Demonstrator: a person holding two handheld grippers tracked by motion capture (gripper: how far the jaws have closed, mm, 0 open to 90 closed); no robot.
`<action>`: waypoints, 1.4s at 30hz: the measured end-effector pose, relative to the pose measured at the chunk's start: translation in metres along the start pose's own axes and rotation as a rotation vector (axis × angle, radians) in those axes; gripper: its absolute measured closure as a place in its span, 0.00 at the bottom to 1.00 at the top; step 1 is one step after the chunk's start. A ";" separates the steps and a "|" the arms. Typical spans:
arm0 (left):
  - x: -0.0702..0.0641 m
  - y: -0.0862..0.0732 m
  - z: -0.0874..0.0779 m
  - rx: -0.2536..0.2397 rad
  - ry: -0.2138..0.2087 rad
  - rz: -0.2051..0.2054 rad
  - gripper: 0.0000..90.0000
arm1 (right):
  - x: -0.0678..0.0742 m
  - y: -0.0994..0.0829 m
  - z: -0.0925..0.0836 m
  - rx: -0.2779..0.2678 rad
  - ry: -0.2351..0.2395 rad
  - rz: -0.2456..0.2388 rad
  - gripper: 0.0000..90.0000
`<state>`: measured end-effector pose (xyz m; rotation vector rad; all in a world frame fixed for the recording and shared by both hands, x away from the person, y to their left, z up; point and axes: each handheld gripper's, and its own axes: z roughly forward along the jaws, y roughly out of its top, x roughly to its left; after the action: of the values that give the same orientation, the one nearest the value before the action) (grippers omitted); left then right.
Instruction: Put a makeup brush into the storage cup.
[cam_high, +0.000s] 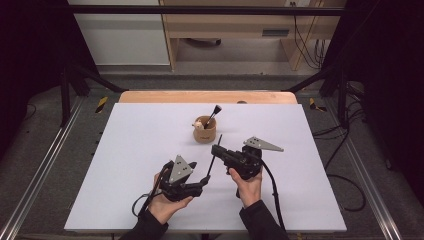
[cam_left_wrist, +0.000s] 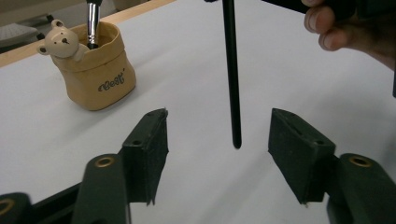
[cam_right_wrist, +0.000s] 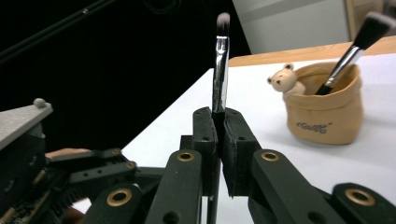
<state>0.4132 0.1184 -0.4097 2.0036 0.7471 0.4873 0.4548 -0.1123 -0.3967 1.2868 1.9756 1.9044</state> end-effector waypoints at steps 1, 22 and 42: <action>0.002 -0.001 -0.002 -0.001 -0.004 0.002 0.37 | 0.000 0.000 -0.001 0.002 -0.007 -0.003 0.95; 0.045 -0.020 -0.049 -0.073 0.050 -0.023 0.12 | -0.006 0.013 -0.017 -0.025 -0.068 -0.119 0.95; 0.086 -0.055 -0.092 -0.078 0.157 -0.081 0.09 | -0.008 0.022 -0.018 -0.030 -0.101 -0.169 0.95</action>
<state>0.4046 0.2551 -0.4069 1.8701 0.8883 0.6212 0.4594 -0.1338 -0.3776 1.1439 1.9312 1.7495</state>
